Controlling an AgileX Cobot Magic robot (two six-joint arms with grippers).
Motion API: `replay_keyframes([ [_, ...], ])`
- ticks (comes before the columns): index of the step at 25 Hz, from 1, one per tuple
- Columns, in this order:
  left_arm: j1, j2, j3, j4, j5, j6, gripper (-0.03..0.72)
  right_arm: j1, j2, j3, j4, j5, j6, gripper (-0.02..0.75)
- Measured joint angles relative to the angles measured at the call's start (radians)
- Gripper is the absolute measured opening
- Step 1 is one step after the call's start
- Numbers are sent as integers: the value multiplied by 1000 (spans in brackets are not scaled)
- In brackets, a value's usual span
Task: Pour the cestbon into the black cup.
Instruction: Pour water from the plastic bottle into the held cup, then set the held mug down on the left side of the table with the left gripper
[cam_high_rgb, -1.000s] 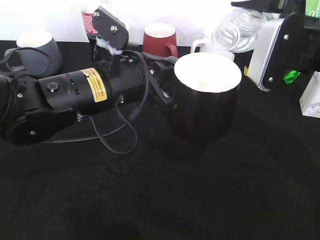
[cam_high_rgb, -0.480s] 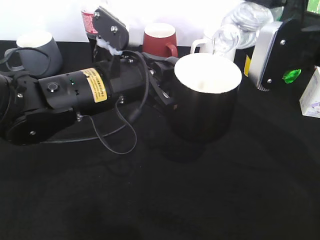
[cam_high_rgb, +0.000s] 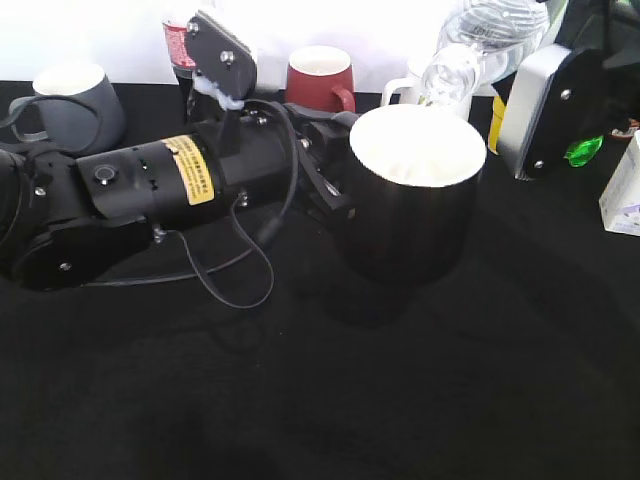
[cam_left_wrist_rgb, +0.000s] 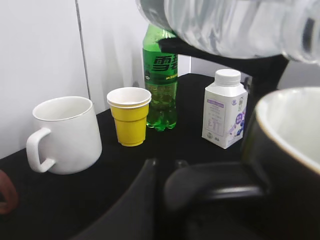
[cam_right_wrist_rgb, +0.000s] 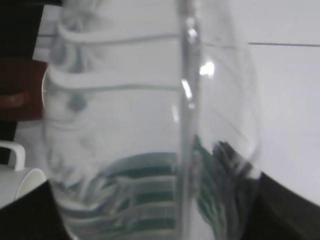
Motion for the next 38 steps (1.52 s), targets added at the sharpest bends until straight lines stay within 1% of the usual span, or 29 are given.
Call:
replay_keyframes([
  [5, 0, 0, 0, 2, 1, -14, 50, 0, 0, 0, 33, -7, -60, 501],
  [9, 0, -1, 0, 49, 2, -39, 50, 0, -2, 0, 38, -35, -84, 501],
  [14, 0, -6, 0, 53, 16, -48, 50, 0, -3, -1, 45, -37, -105, 501],
  [16, 0, -7, 0, 53, 17, -50, 50, 0, -3, -1, 78, -39, -102, 501],
  [19, 0, -7, 0, 51, -1, -52, 50, 0, -3, -1, 95, -41, 89, 501],
  [22, 8, -8, 0, -29, -33, -41, 50, 0, -3, -1, 12, -43, 403, 501],
  [24, 24, -8, 0, -54, -37, -3, 50, 0, -3, -1, -2, -43, 638, 501],
  [26, 55, -8, 0, -53, -41, 14, 50, 0, -3, -1, -1, -43, 914, 501],
  [27, 81, -8, 5, -53, -57, 36, 50, 0, -3, -1, 5, -42, 1060, 501],
  [29, 151, -8, 43, -78, -107, 55, 50, 0, -3, -1, 18, -42, 1242, 501],
  [32, 273, -8, 148, -169, -195, 101, 50, 0, -3, -1, 24, -27, 1283, 501],
  [34, 351, -8, 206, -222, -232, 158, 50, 0, -3, -1, 25, -27, 1285, 501],
  [36, 413, 23, 217, -250, -292, 171, 50, 0, -3, -1, 25, -27, 1286, 501],
  [38, 458, 97, 217, -258, -332, 171, 50, 0, -3, -1, 25, -27, 1287, 501],
])
